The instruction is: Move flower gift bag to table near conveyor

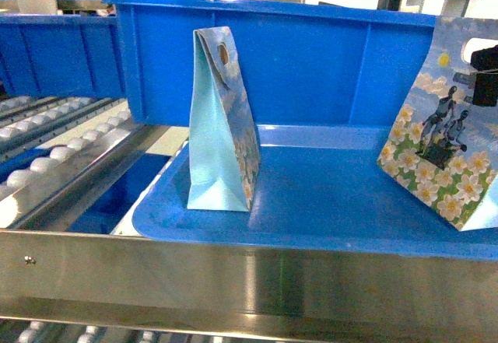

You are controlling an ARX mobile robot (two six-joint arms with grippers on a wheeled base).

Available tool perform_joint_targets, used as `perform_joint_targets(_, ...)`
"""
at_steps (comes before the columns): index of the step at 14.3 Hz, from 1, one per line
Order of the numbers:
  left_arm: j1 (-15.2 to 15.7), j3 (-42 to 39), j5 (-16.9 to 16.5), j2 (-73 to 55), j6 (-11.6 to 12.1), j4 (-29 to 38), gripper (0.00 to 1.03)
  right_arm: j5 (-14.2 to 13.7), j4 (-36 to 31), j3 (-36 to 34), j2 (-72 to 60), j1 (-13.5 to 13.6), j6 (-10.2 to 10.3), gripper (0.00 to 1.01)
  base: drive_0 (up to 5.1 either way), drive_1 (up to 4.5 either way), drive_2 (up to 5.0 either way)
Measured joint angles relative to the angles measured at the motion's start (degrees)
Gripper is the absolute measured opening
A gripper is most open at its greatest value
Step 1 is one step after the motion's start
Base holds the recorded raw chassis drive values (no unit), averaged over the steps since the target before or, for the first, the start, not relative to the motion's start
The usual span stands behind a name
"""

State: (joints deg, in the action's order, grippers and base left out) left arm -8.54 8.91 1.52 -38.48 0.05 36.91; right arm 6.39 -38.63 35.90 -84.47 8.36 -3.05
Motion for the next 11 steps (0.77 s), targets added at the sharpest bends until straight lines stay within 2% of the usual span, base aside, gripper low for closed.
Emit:
perform_joint_targets(4,0.0,0.0,0.0,0.0,0.0,0.0,0.98,-0.3,0.7,-4.1,8.7,0.6,0.0,0.02,0.0,0.0,0.0)
perform_joint_targets(6,0.0,0.0,0.0,0.0,0.0,0.0,0.98,0.7,2.2,-7.0,16.4,0.3,-0.1,0.02,0.0,0.0,0.0)
perform_joint_targets(8,0.0,0.0,0.0,0.0,0.0,0.0,0.98,1.2,7.0,-10.9,30.1,-1.2,0.0,0.02,0.0,0.0,0.0)
perform_joint_targets(9,0.0,0.0,0.0,0.0,0.0,0.0,0.98,1.0,14.0,-15.2,41.7,-4.5,0.5,0.02,0.0,0.0,0.0)
perform_joint_targets(11,0.0,0.0,0.0,0.0,0.0,0.0,0.98,1.3,17.7,-17.4,48.5,-7.3,0.7,0.02,0.0,0.0,0.0)
